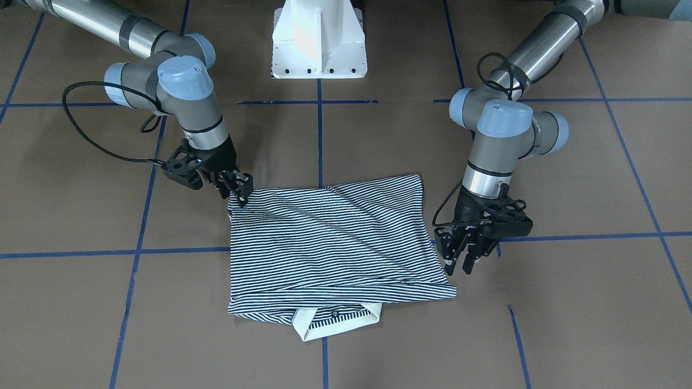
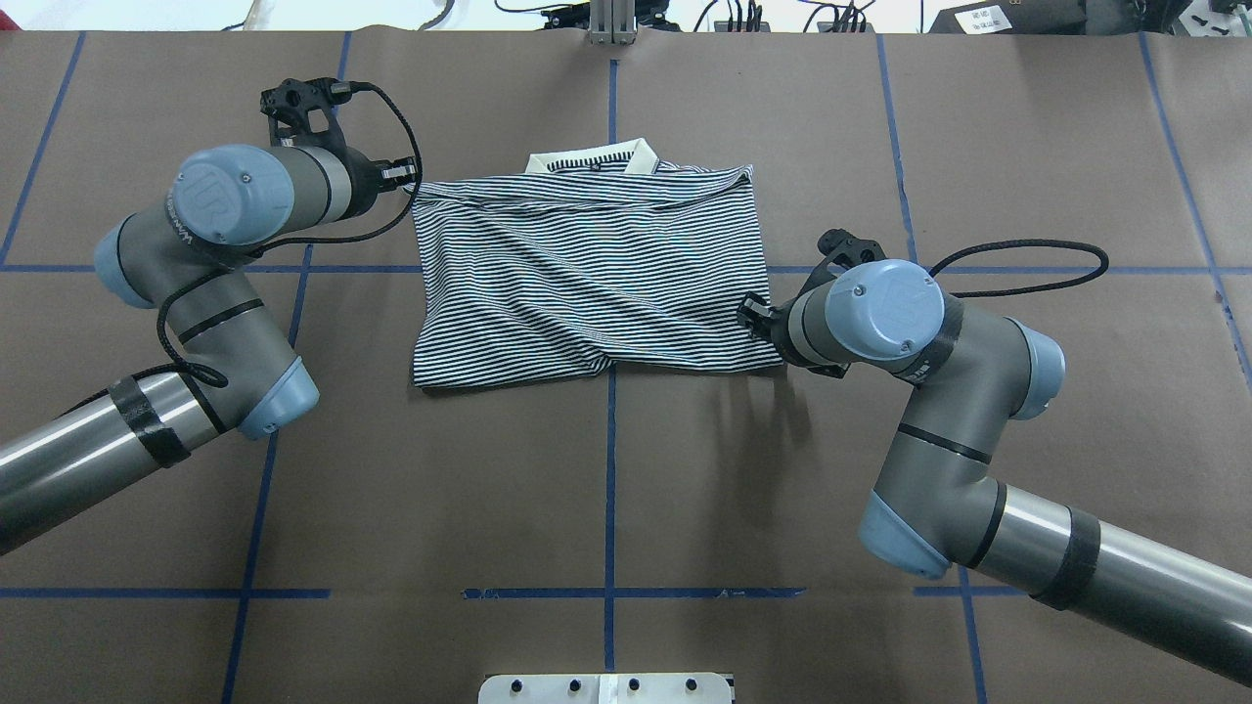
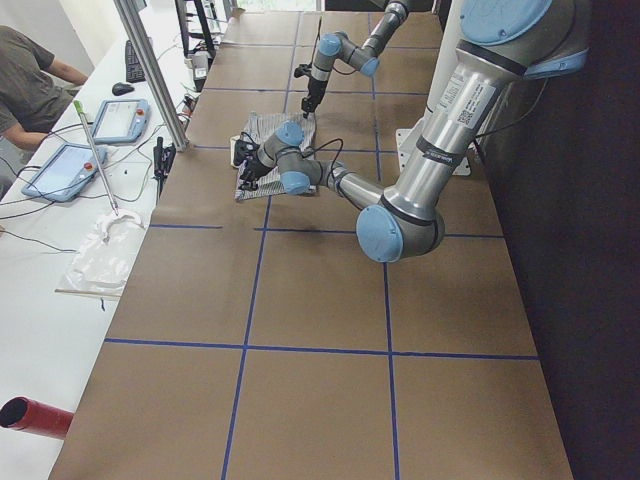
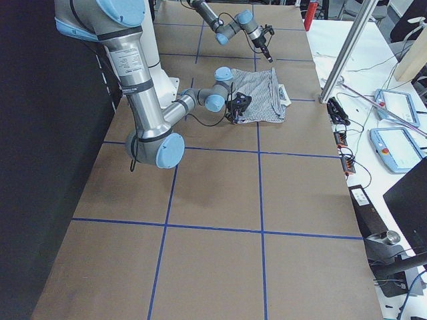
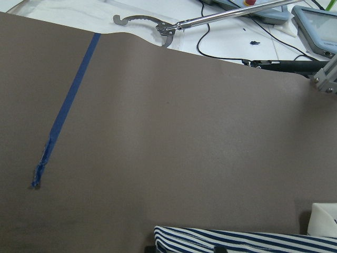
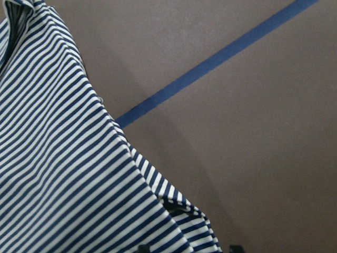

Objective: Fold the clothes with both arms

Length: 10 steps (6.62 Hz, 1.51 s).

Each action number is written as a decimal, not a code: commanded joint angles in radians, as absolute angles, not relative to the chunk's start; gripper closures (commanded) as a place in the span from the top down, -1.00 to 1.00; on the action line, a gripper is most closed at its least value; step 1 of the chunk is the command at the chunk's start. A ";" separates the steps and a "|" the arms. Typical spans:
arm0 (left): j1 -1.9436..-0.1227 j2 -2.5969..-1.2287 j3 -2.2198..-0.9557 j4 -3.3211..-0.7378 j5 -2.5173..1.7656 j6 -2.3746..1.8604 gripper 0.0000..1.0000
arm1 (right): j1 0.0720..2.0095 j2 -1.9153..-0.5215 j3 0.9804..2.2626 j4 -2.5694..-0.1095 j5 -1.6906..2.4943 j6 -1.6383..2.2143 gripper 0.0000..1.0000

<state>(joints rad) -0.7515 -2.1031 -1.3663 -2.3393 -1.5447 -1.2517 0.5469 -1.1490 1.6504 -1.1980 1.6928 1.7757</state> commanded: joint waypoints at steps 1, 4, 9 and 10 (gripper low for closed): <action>-0.752 -2.102 -1.370 -2.339 -1.545 -1.252 -0.06 | 0.543 -1.151 1.661 -1.198 1.697 1.775 -1.00; -0.750 -2.091 -1.384 -2.338 -1.549 -1.252 -0.06 | 0.446 -1.379 1.983 -1.204 1.703 1.778 -1.00; -0.739 -2.025 -1.596 -2.335 -1.746 -1.378 -0.06 | -0.035 -1.641 2.356 -1.258 1.680 2.011 0.98; -0.674 -1.964 -1.693 -2.333 -1.756 -1.455 -0.01 | 0.019 -1.643 2.355 -1.258 1.671 2.011 1.00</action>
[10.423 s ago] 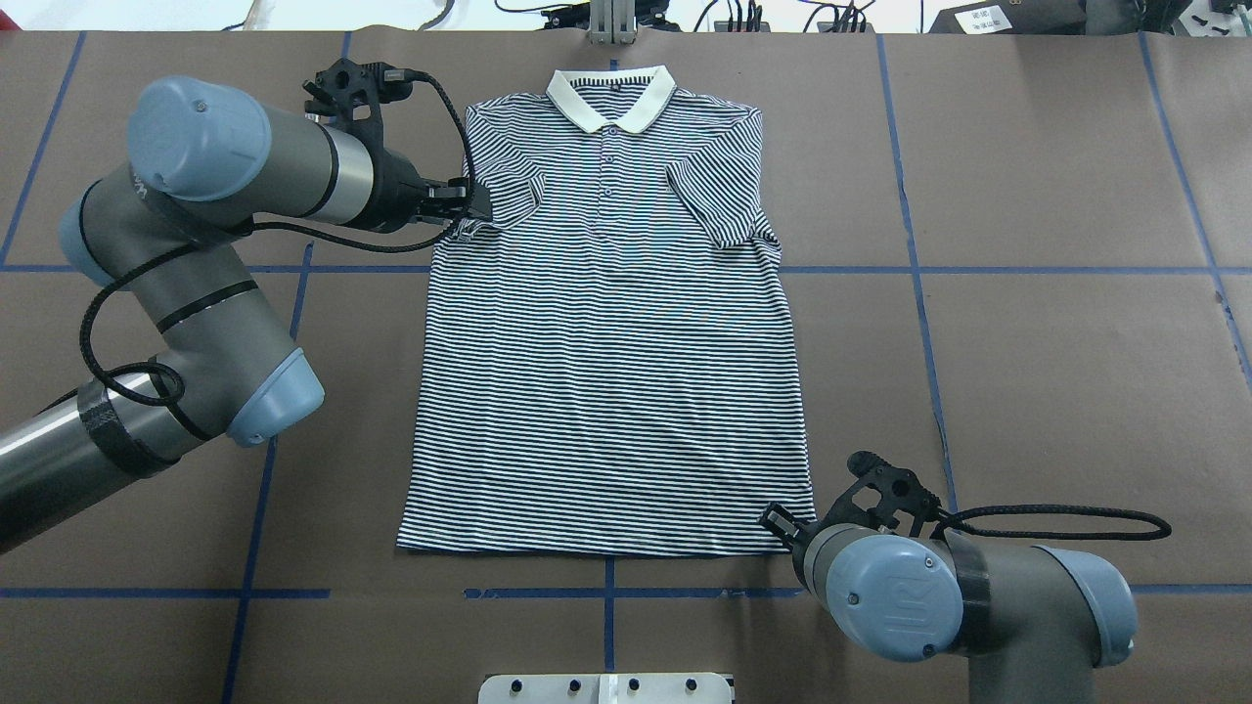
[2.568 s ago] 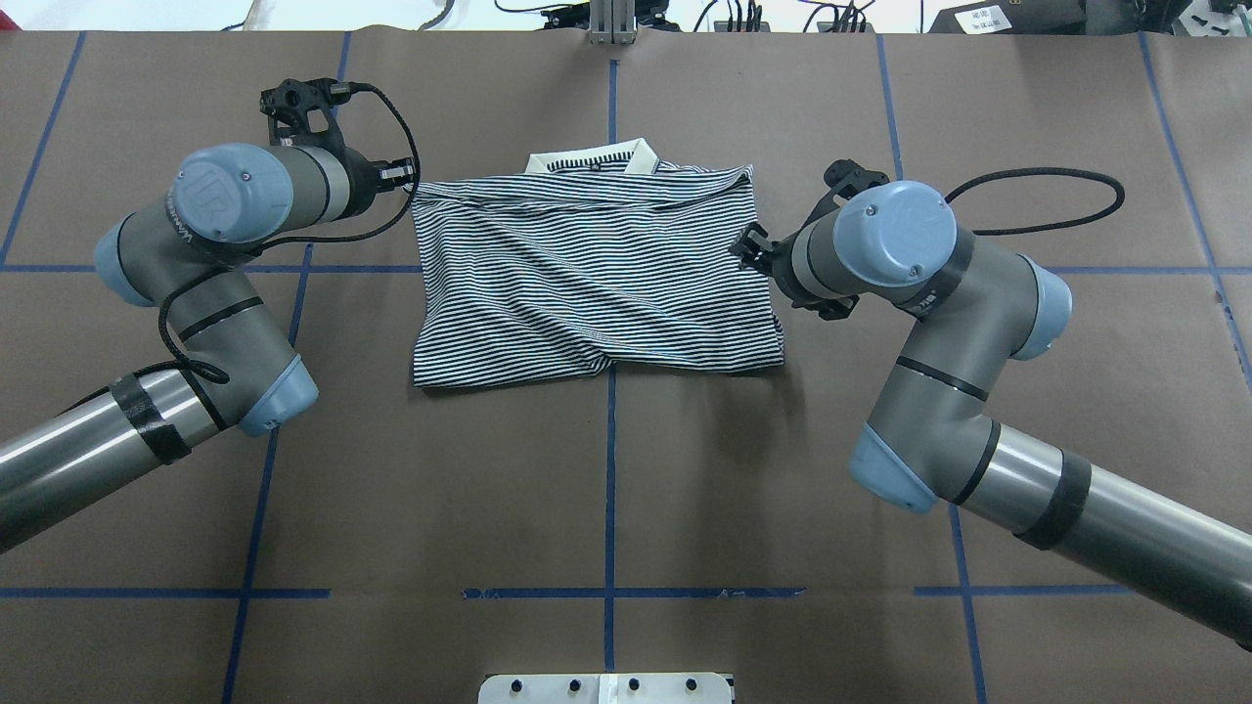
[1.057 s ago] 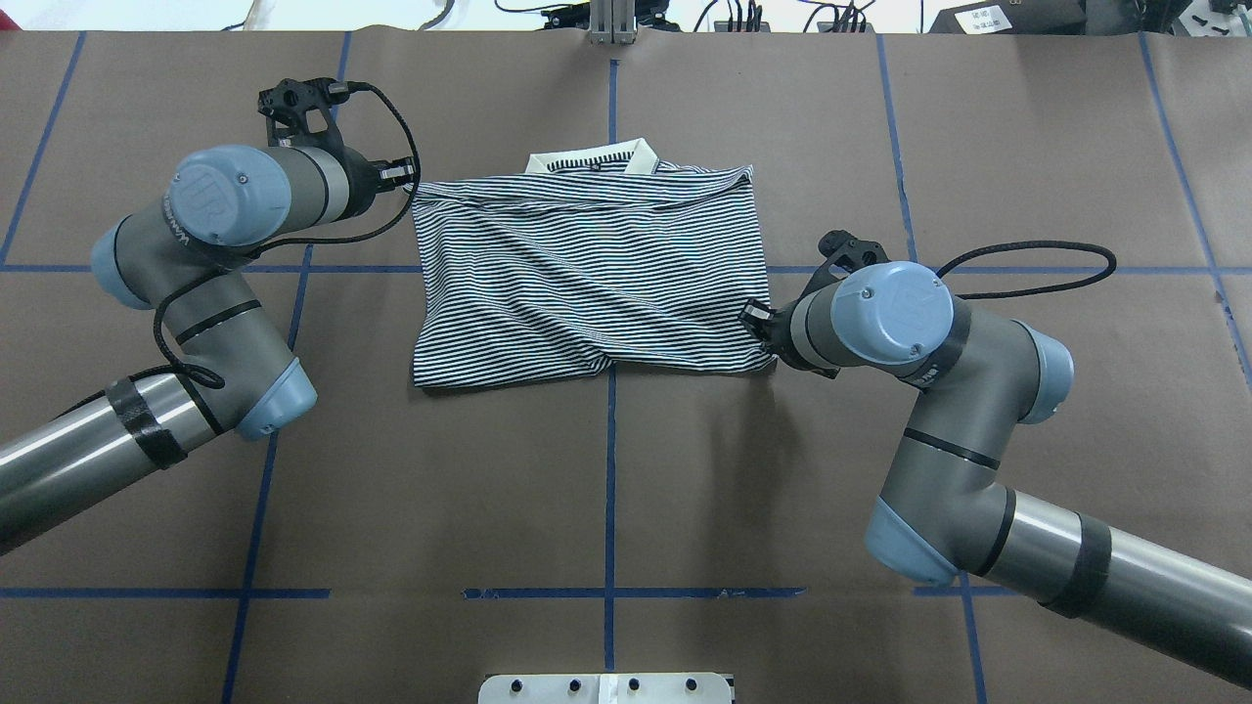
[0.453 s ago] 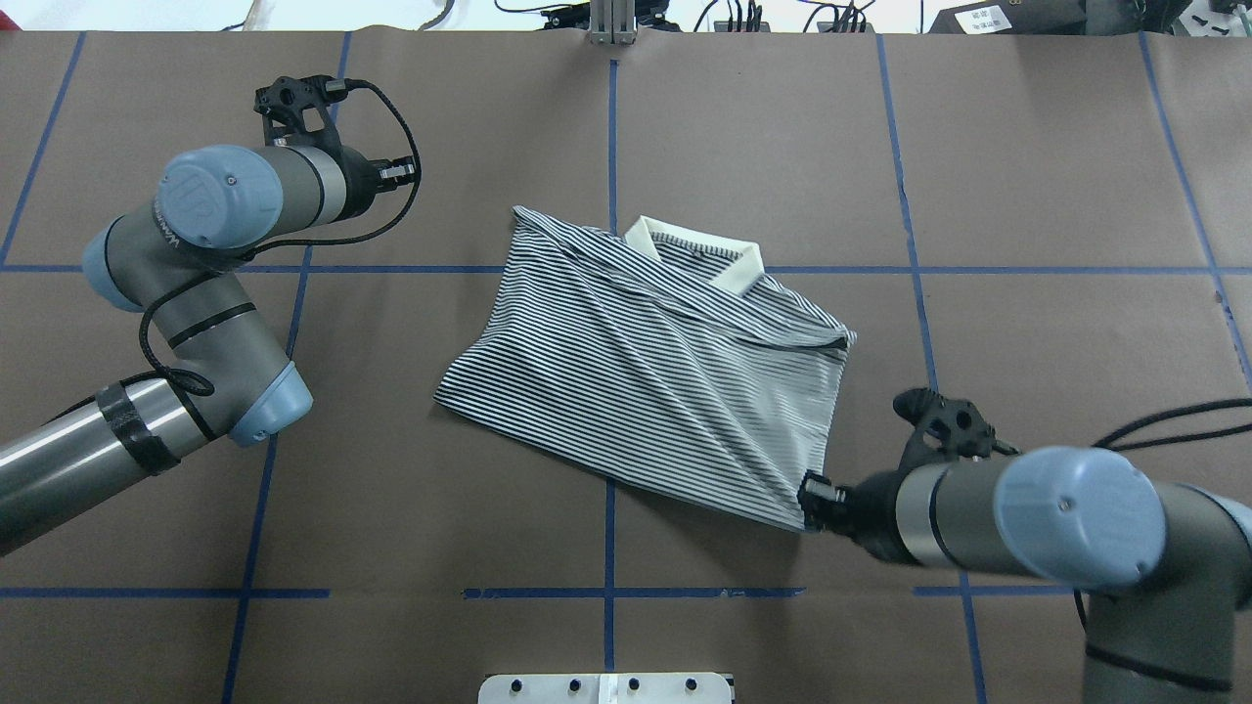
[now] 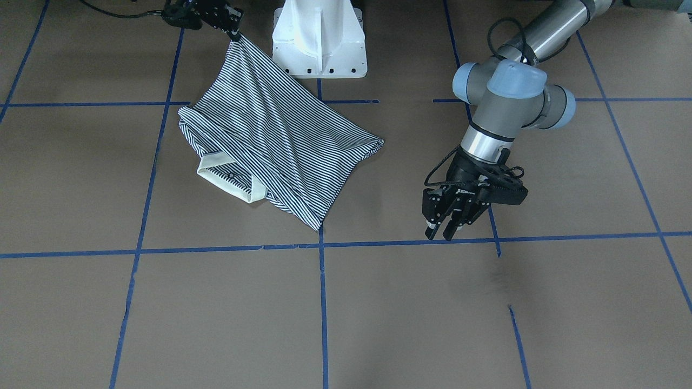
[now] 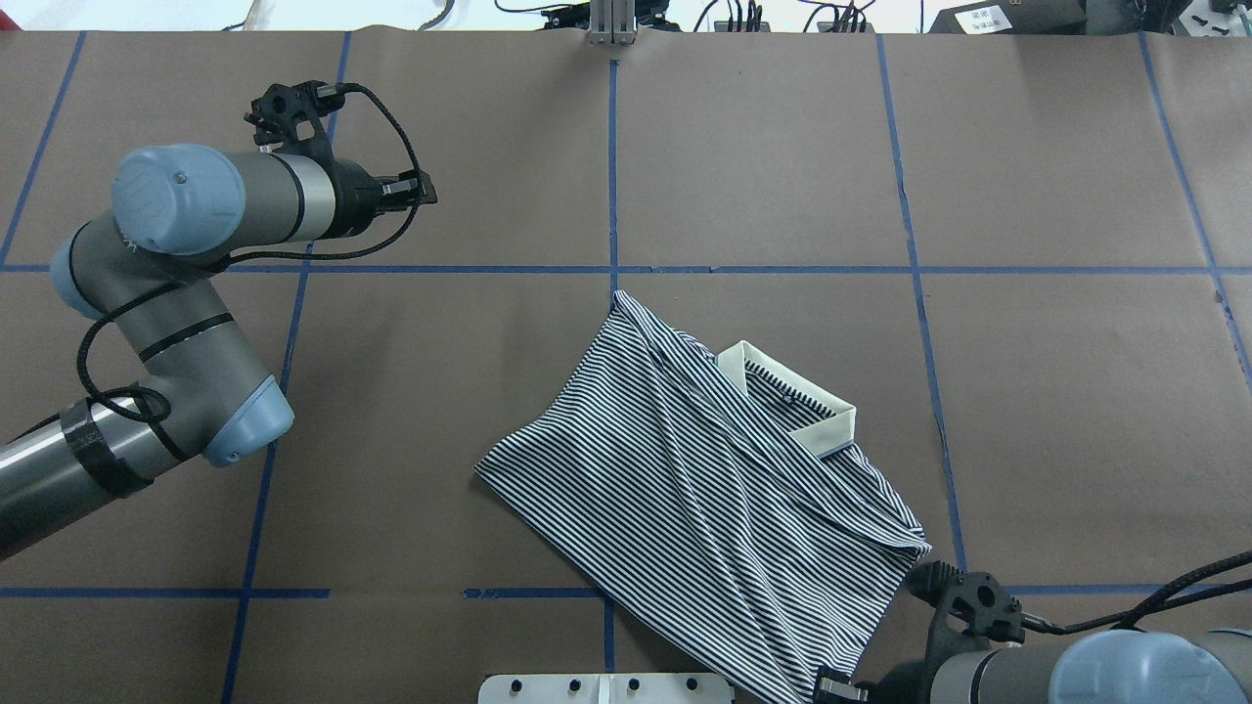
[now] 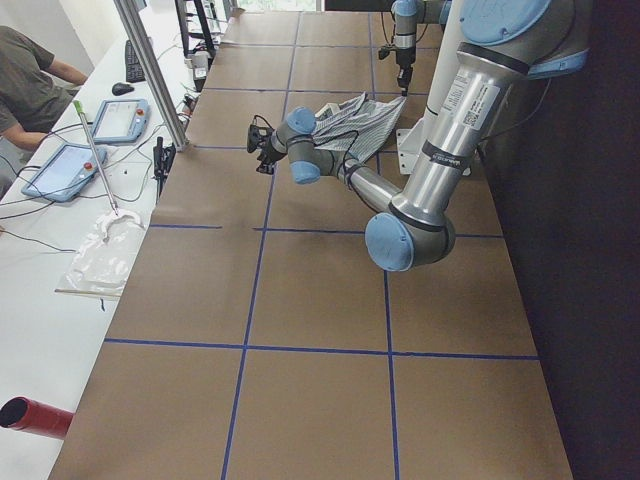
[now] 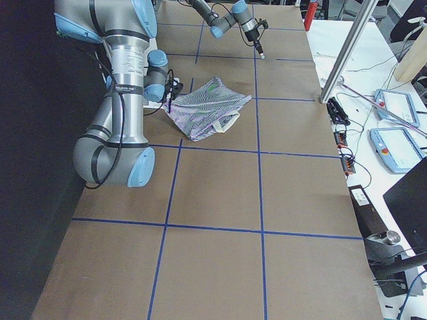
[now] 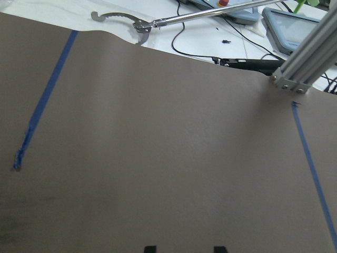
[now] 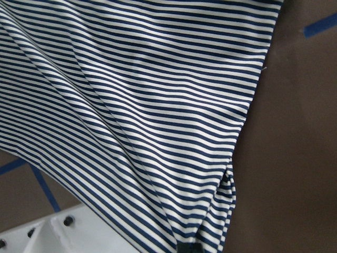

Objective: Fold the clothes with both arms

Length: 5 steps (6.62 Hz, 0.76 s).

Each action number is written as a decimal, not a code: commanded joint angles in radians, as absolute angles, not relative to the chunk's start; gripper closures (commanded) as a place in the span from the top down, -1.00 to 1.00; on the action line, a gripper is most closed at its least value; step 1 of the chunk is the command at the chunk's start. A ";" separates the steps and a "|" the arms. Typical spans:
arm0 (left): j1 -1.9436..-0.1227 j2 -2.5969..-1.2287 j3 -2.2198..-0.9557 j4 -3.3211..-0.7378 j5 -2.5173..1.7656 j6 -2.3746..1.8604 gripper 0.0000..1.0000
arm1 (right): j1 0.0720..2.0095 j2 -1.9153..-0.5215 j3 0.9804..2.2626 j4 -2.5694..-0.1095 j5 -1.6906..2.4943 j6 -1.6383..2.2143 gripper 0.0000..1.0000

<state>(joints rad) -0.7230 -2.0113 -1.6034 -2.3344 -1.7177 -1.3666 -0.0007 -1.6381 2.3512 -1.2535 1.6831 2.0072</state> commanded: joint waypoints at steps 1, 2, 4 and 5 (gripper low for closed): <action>-0.610 -1.921 -1.772 -2.333 -1.755 -1.544 0.05 | 0.135 -1.635 2.341 -1.258 1.672 2.000 1.00; -0.527 -1.873 -1.851 -2.310 -1.749 -1.653 0.05 | 0.235 -1.626 2.314 -1.256 1.669 1.996 1.00; -0.326 -1.862 -1.891 -2.126 -1.580 -1.752 0.22 | 0.386 -1.536 2.199 -1.256 1.667 1.932 1.00; -0.298 -1.903 -1.893 -2.014 -1.562 -1.755 0.24 | 0.421 -1.507 2.153 -1.255 1.666 1.872 1.00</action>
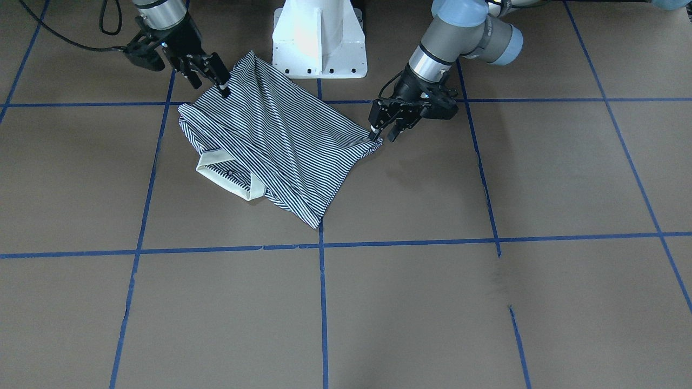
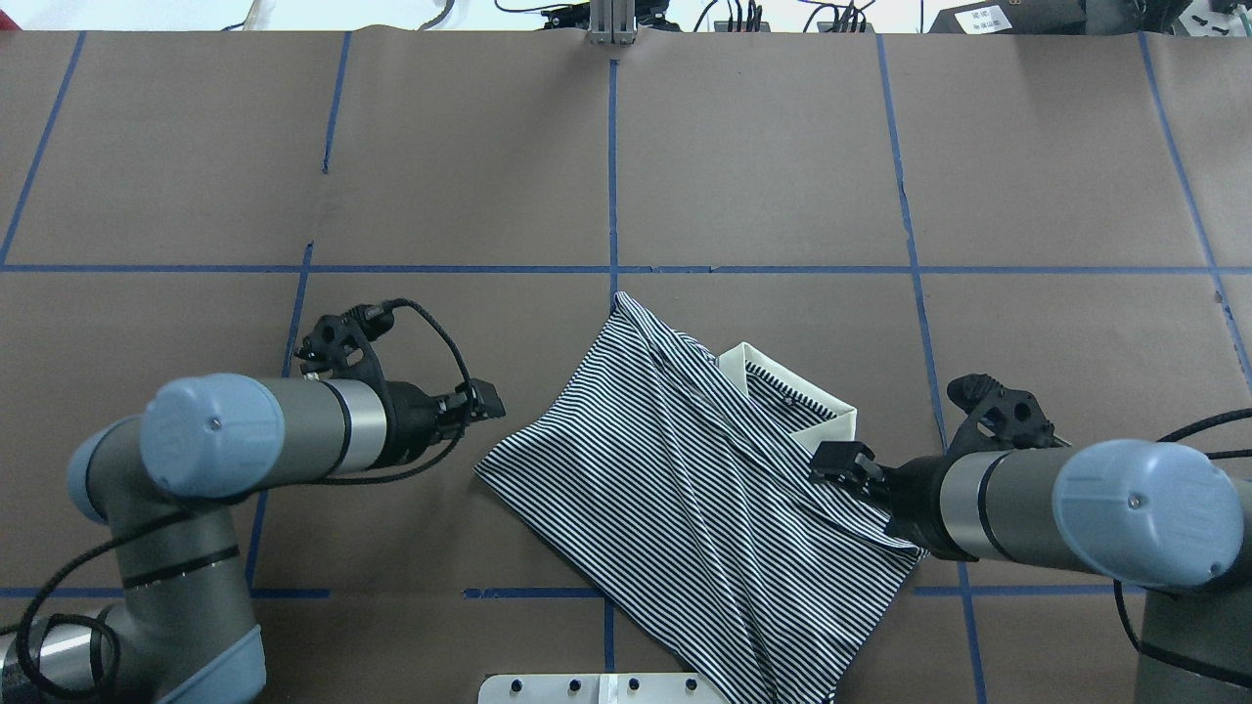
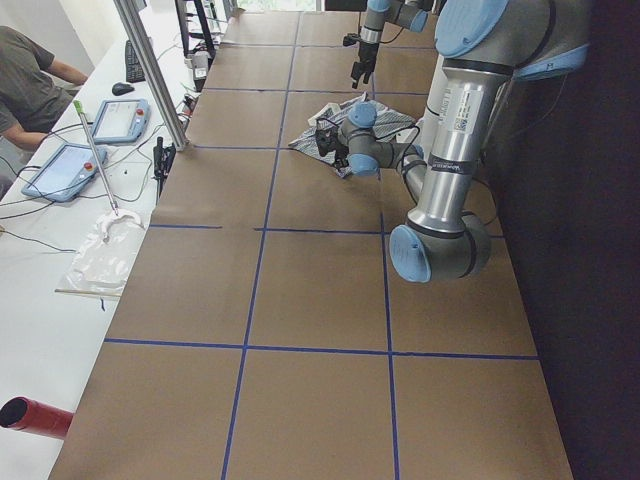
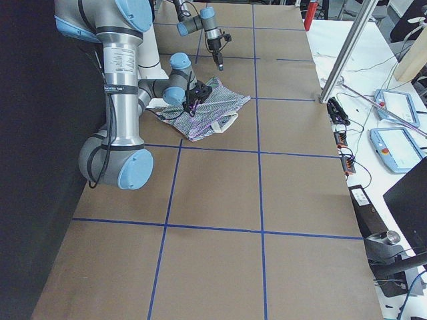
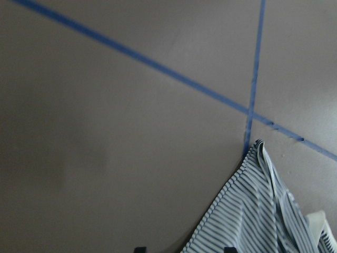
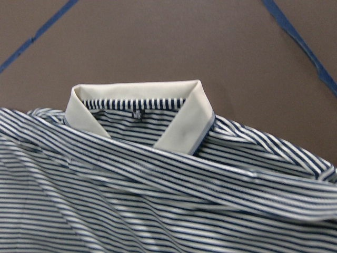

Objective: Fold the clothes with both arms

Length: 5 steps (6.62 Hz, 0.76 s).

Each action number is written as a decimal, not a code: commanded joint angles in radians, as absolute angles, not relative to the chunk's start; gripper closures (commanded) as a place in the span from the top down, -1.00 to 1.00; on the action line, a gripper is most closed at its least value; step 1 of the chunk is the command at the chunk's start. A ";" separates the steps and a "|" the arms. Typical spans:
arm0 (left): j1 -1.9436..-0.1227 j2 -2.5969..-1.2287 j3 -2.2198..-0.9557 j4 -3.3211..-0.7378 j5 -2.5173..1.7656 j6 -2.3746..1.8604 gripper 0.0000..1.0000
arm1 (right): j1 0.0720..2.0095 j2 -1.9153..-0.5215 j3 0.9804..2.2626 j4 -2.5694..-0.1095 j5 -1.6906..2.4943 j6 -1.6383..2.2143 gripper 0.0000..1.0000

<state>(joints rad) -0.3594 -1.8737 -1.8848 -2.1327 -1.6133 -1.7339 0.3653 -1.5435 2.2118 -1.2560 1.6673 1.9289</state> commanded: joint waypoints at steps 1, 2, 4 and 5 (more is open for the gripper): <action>-0.272 -1.949 -1.891 -1.918 -1.560 -1.755 0.24 | 0.439 -1.502 2.135 -1.252 1.666 1.855 1.00; -0.249 -1.954 -1.885 -1.867 -1.559 -1.752 0.24 | 0.443 -1.500 2.137 -1.247 1.667 1.855 1.00; -0.252 -1.951 -1.875 -1.864 -1.495 -1.740 0.22 | 0.443 -1.500 2.134 -1.247 1.666 1.855 1.00; -0.253 -1.951 -1.875 -1.864 -1.487 -1.740 0.21 | 0.443 -1.500 2.134 -1.247 1.666 1.855 1.00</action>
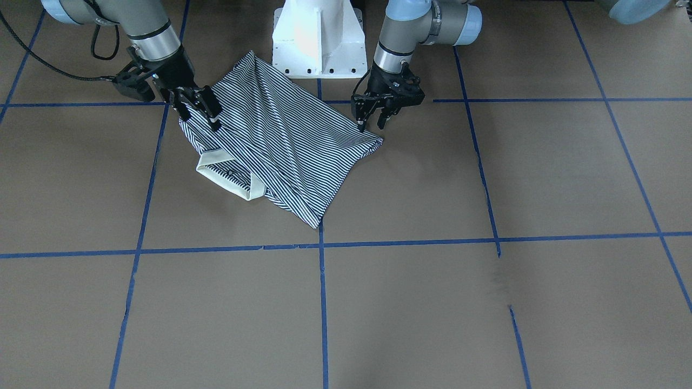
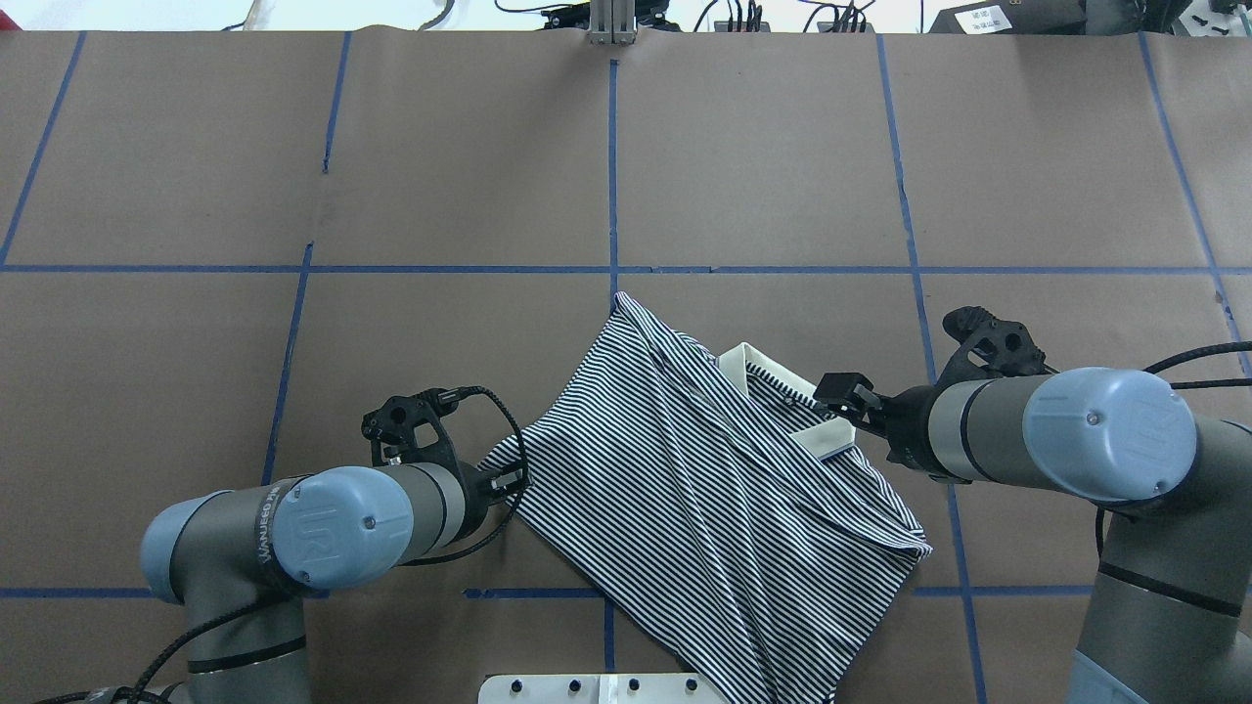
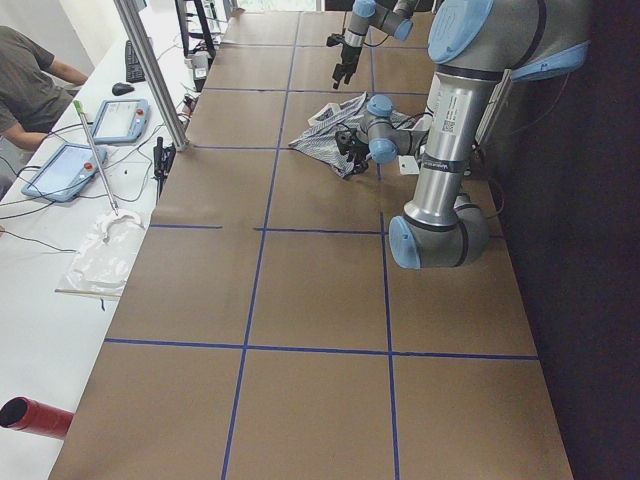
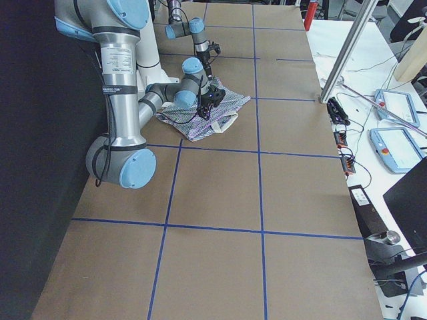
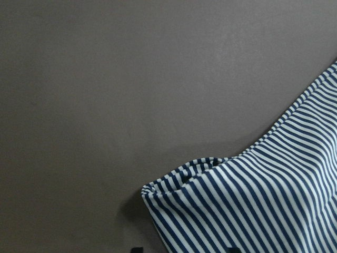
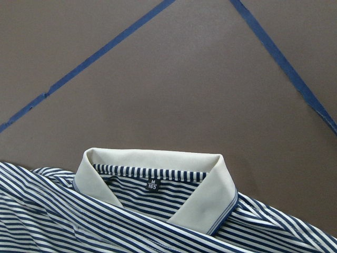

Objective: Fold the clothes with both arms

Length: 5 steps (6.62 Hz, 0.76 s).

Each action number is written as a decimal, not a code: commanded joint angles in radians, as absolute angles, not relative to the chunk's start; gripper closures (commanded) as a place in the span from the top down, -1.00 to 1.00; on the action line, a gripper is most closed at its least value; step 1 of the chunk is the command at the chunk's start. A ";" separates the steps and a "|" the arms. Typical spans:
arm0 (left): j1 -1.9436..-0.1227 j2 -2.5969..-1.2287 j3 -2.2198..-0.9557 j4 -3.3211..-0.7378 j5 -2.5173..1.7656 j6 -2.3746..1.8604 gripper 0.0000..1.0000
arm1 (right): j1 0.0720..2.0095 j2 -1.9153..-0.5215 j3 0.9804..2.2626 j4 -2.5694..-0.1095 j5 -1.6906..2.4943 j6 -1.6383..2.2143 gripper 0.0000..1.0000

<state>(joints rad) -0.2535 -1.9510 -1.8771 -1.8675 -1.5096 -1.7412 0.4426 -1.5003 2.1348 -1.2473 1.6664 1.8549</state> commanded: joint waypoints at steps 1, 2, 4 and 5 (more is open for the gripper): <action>-0.253 -1.951 -1.865 -1.864 -1.468 -1.736 0.20 | 0.445 -1.500 2.134 -1.247 1.666 1.855 1.00; -0.256 -1.953 -1.864 -1.864 -1.456 -1.712 0.19 | 0.445 -1.499 2.134 -1.247 1.666 1.855 1.00; -0.255 -1.954 -1.859 -1.865 -1.443 -1.710 0.14 | 0.446 -1.499 2.134 -1.249 1.660 1.855 1.00; -0.255 -1.954 -1.850 -1.865 -1.442 -1.710 0.09 | 0.446 -1.499 2.132 -1.249 1.660 1.855 1.00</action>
<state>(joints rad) -0.2548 -1.9540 -1.8580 -1.8652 -1.4447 -1.7113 0.4461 -1.4987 2.1333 -1.2482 1.6604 1.8546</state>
